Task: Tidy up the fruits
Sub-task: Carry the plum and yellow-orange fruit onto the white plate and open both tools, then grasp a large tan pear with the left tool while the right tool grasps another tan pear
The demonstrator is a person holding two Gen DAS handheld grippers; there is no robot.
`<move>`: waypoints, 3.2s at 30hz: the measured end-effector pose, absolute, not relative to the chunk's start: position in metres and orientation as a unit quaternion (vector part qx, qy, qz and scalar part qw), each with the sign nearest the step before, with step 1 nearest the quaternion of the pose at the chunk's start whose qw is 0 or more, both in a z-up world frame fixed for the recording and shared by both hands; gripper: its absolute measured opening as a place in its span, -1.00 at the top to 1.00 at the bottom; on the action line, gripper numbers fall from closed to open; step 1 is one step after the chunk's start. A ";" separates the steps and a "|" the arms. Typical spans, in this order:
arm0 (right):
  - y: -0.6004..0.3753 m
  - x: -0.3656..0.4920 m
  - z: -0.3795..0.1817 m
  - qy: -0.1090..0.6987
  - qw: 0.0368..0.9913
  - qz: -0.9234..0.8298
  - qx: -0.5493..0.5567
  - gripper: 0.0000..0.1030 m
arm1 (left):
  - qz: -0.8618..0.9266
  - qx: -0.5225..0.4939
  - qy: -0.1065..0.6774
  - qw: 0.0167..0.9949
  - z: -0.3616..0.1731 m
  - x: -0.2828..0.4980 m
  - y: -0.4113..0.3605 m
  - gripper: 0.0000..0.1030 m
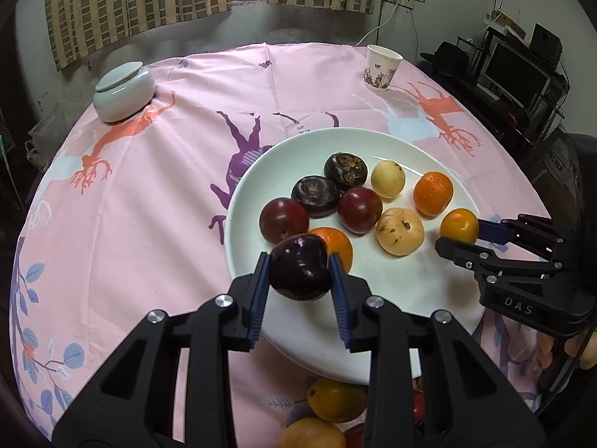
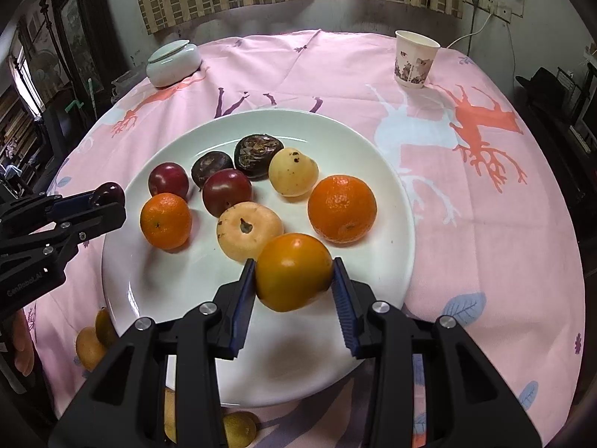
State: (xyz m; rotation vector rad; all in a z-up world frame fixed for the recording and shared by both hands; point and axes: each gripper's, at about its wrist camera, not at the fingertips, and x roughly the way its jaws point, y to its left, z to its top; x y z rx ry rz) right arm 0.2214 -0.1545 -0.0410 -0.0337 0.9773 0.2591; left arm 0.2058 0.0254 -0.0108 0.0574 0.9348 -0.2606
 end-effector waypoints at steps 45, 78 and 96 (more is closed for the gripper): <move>-0.125 0.109 -0.048 0.466 0.859 0.210 -0.017 -0.05 | -0.105 -0.039 0.435 0.894 -0.032 0.062 0.103 -0.56; -0.185 0.063 -0.067 0.512 0.846 0.147 0.009 0.19 | -0.126 0.011 0.474 0.872 -0.072 0.084 0.054 -0.21; -0.172 0.067 -0.055 0.494 0.855 0.158 0.014 0.19 | -0.126 0.008 0.445 0.887 -0.049 0.067 0.060 0.10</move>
